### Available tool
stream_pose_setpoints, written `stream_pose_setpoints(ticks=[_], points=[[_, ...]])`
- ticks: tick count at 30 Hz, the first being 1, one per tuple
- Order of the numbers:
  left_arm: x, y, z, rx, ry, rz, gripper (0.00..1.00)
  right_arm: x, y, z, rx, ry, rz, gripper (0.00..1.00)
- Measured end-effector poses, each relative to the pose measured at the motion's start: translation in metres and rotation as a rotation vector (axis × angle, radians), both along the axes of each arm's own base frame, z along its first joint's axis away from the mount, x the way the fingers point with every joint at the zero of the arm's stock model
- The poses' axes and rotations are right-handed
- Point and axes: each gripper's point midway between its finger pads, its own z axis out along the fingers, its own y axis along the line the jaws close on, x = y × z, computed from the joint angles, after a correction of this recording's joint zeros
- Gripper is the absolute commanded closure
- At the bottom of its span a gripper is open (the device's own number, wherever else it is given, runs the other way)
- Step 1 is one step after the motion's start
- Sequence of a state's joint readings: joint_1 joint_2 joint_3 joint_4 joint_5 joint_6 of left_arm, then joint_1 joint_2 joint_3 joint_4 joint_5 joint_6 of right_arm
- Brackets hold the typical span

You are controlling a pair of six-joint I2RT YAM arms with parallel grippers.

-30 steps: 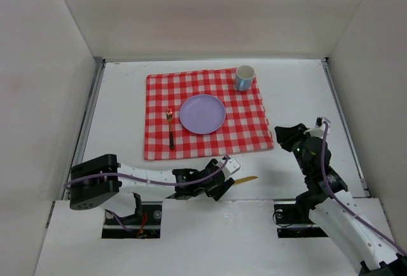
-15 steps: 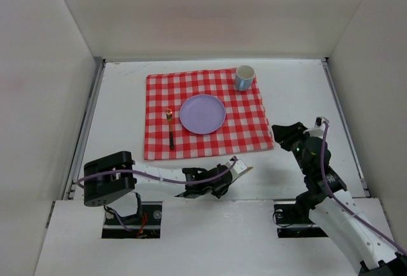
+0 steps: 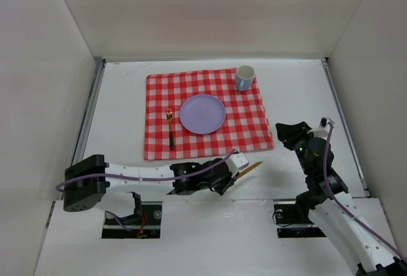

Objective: Set the dinner table for one person

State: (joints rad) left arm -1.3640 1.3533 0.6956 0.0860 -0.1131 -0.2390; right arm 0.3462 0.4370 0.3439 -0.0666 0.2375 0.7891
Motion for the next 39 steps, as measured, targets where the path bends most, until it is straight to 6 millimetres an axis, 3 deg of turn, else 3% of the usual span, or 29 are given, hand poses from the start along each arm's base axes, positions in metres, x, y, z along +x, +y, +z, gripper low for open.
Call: stream_pose_setpoints(ticks=[6, 15, 24, 31, 39], points=[[0.036, -0.028, 0.058, -0.202, -0.025, 0.108, 0.92, 0.001, 0.0, -0.003, -0.002, 0.01, -0.002, 0.52], [0.136, -0.048, 0.075, -0.328, -0.05, 0.501, 0.92, -0.001, 0.006, -0.01, -0.013, 0.039, 0.021, 0.52], [0.207, -0.04, 0.045, -0.329, 0.002, 0.803, 0.92, -0.01, 0.019, -0.014, -0.022, 0.053, 0.076, 0.52], [0.235, -0.053, 0.011, -0.283, 0.048, 0.9, 0.94, -0.016, 0.024, -0.009, -0.013, 0.035, 0.098, 0.52], [0.252, -0.043, -0.013, -0.284, 0.106, 1.019, 0.94, -0.022, 0.024, -0.01, 0.004, 0.029, 0.104, 0.51]])
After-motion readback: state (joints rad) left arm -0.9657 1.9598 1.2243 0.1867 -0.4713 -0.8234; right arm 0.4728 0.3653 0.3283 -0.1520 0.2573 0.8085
